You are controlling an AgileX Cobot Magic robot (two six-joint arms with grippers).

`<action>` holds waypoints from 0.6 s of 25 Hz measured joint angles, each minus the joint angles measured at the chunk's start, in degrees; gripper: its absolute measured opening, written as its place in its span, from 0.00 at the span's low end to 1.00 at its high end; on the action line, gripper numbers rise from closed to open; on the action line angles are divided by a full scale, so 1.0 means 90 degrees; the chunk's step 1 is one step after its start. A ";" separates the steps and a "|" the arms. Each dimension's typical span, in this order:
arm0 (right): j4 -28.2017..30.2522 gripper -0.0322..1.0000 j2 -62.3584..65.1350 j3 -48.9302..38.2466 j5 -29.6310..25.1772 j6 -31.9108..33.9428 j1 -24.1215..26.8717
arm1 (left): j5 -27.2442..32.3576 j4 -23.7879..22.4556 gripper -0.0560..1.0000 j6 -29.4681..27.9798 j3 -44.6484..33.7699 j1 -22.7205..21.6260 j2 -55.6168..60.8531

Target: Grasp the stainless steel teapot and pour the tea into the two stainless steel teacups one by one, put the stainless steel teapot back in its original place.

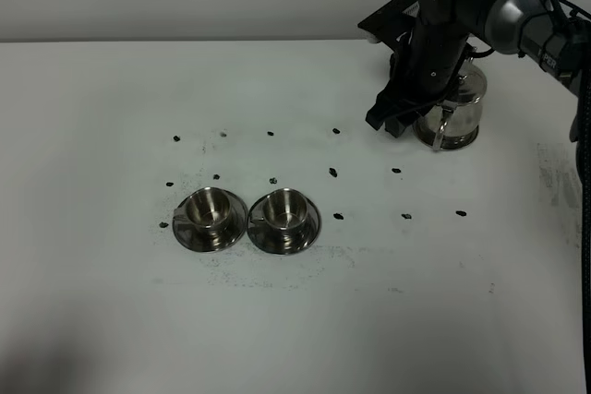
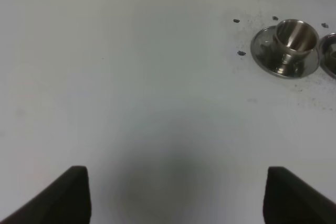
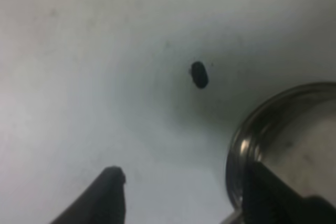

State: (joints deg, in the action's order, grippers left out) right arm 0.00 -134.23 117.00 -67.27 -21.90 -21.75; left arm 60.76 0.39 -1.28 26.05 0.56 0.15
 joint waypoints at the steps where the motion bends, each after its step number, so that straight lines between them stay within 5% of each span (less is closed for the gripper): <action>1: -0.0050 0.50 0.0107 0.0047 -0.0068 0.0060 -0.0015 | 0.0000 0.0000 0.67 0.0000 0.0000 0.0000 0.0000; 7: -0.0195 0.50 0.1068 -0.0348 0.0064 0.0421 -0.0036 | 0.0000 0.0000 0.67 0.0000 0.0000 0.0000 0.0000; 15: -0.0484 0.50 0.2494 -0.3102 0.2211 0.0563 -0.0216 | 0.0004 0.0000 0.67 0.0000 0.0000 0.0000 0.0000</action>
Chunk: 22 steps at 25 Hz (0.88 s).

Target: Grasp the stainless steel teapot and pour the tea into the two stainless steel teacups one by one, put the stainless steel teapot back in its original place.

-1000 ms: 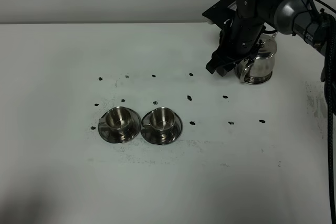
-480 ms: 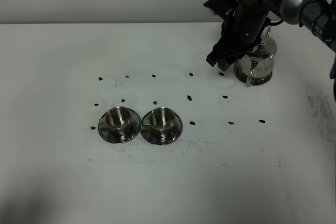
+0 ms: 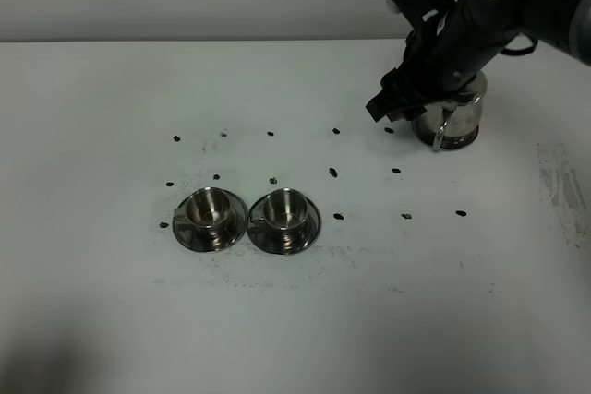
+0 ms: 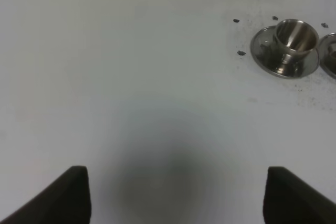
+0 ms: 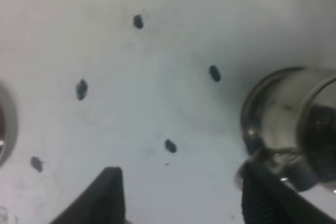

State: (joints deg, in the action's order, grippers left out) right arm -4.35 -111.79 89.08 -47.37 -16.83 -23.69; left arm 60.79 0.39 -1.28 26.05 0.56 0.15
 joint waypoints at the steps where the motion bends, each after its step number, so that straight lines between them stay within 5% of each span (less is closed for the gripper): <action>1: 0.0023 0.50 0.0050 -0.0234 0.0308 0.0059 -0.0030 | 0.0000 0.0000 0.67 0.0000 0.0000 0.0000 0.0000; 9: 0.0484 0.50 -0.0031 -0.1429 0.1930 0.0869 -0.0202 | 0.0000 0.0000 0.67 0.0000 0.0000 0.0000 0.0000; 22: 0.1431 0.50 -0.0477 -0.1474 0.2287 0.2411 -0.0099 | 0.0000 0.0000 0.67 0.0000 0.0000 0.0000 0.0000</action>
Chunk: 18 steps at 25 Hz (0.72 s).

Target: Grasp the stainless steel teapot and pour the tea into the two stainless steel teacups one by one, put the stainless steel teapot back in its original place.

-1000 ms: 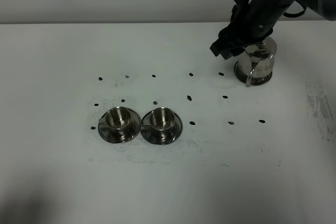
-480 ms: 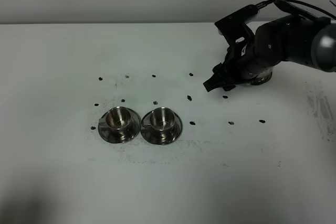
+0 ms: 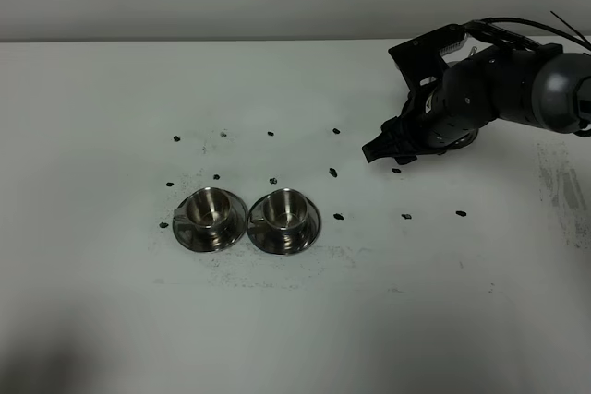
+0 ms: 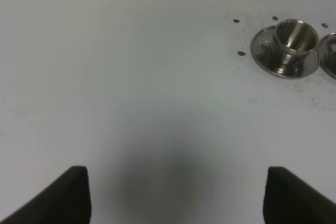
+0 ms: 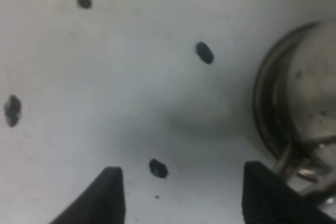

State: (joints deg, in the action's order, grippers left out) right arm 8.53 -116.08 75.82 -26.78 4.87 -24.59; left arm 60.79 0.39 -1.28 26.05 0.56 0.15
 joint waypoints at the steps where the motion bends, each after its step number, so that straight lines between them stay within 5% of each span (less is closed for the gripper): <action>1: 0.0081 0.50 0.0000 0.0000 -0.0064 0.0102 0.0014 | 0.0000 0.0000 0.67 0.0000 0.0000 0.0000 0.0000; 18: 0.1498 0.50 0.0000 -0.0006 -0.0606 0.1475 0.0027 | 0.0000 0.0000 0.67 0.0000 0.0000 0.0000 0.0000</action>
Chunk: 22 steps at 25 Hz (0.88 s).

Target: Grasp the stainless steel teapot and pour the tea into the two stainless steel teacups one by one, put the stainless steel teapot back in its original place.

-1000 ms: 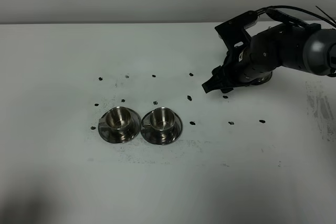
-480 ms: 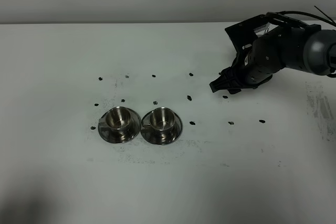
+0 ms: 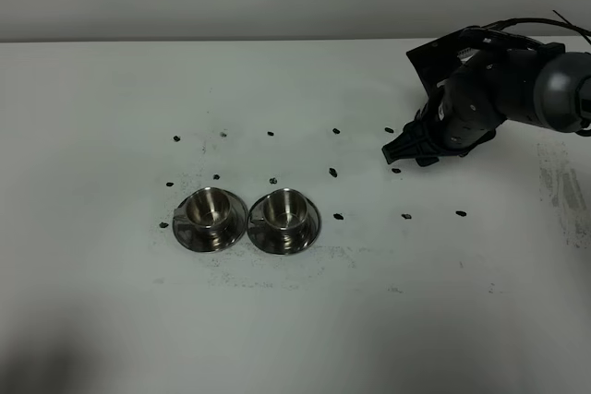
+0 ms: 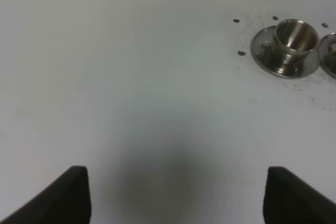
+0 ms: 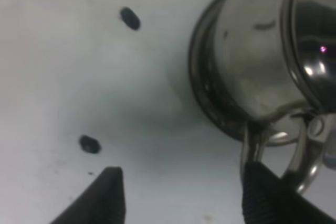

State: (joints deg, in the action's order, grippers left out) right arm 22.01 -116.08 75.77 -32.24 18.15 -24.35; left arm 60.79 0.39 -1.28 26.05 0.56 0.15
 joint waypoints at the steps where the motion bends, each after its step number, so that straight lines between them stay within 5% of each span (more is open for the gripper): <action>1: 0.0092 0.50 0.0000 0.0000 -0.0038 0.0073 0.0000 | 0.0000 0.0000 0.67 0.0000 0.0000 0.0000 0.0000; 12: 0.0749 0.50 0.0007 0.0000 -0.0441 0.0616 0.0033 | 0.0000 0.0000 0.67 0.0000 0.0000 0.0000 0.0000; 22: -0.1128 0.50 0.1302 0.0183 -0.1504 -0.1203 -0.0020 | 0.0000 0.0000 0.67 0.0000 0.0000 0.0000 0.0000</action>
State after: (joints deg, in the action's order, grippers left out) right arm 11.86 -104.36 77.41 -45.77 7.32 -24.52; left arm 60.79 0.39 -1.28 26.05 0.56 0.15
